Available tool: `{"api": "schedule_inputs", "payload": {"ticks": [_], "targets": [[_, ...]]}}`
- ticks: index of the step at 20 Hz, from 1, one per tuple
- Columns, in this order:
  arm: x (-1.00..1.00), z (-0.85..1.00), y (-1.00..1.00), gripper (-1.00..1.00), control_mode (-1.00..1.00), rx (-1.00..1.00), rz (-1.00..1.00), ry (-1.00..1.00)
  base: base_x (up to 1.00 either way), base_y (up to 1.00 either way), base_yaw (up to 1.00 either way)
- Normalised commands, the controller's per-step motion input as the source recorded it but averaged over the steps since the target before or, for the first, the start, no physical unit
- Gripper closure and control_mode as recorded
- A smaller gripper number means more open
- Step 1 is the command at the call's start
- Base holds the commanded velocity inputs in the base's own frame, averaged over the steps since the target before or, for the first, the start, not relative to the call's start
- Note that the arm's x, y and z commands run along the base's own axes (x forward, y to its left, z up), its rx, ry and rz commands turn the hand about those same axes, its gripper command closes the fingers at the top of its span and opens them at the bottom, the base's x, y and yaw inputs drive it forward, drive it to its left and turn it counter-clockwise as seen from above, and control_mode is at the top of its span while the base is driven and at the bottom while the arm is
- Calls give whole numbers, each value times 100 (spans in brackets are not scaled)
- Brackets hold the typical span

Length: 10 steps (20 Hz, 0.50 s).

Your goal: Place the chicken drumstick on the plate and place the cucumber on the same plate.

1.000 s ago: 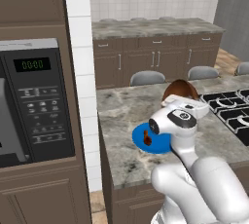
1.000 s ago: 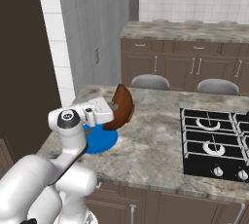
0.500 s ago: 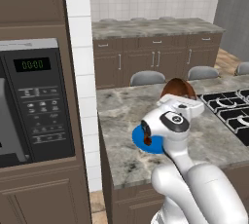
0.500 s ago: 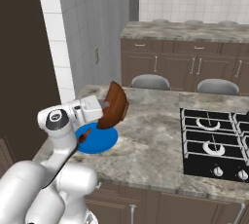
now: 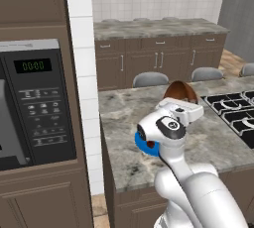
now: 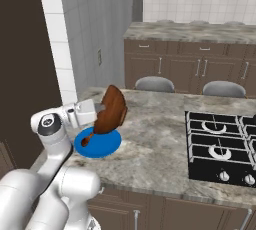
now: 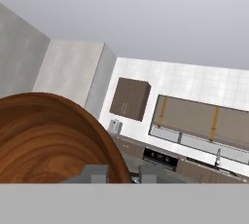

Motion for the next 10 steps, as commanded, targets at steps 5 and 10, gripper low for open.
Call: {"api": "schedule_inputs", "payload": {"ticks": [5,10], "targets": [[-3,-40,-1,100,-100,-8,0,5,0,0,0],[-2,-35,-5,100,-100,-13,3,6,0,0,0]]}}
